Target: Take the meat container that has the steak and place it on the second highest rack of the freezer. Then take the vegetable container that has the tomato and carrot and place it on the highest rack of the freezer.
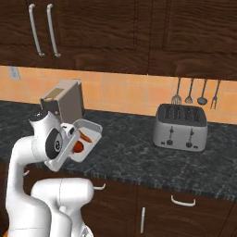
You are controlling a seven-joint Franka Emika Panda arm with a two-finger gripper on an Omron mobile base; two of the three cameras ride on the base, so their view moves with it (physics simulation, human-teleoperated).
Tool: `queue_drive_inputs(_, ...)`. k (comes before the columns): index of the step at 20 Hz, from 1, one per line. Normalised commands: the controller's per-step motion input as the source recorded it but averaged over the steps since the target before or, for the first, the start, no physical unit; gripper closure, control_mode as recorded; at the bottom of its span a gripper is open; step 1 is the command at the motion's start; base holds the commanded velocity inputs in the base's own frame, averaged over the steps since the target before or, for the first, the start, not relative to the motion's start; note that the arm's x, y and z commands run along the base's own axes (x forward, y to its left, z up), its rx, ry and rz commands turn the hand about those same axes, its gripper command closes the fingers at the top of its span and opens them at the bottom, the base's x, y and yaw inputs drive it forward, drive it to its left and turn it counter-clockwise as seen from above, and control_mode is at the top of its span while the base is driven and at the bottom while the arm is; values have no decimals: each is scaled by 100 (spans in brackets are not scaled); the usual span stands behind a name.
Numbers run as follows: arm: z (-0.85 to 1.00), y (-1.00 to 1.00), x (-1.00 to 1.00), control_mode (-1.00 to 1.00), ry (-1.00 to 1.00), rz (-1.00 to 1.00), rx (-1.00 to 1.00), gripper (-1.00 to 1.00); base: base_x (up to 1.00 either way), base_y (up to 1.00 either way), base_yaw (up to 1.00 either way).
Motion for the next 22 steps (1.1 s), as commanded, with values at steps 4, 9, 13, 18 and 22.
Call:
queue_drive_inputs(4, 65, -25, -35, -100, 8, 0, -3, 100, 0, 0, 0)
queue_drive_inputs(9, 40, -6, -71, -100, 6, 0, -2, 100, 0, 0, 0)
queue_drive_inputs(13, 59, 0, -70, -100, 0, 0, -2, 100, 0, 0, 0)
queue_drive_inputs(18, 33, 0, -41, -100, 4, 0, -3, 100, 0, 0, 0)
queue_drive_inputs(22, 18, 0, -32, -100, 3, 0, 0, 100, 0, 0, 0)
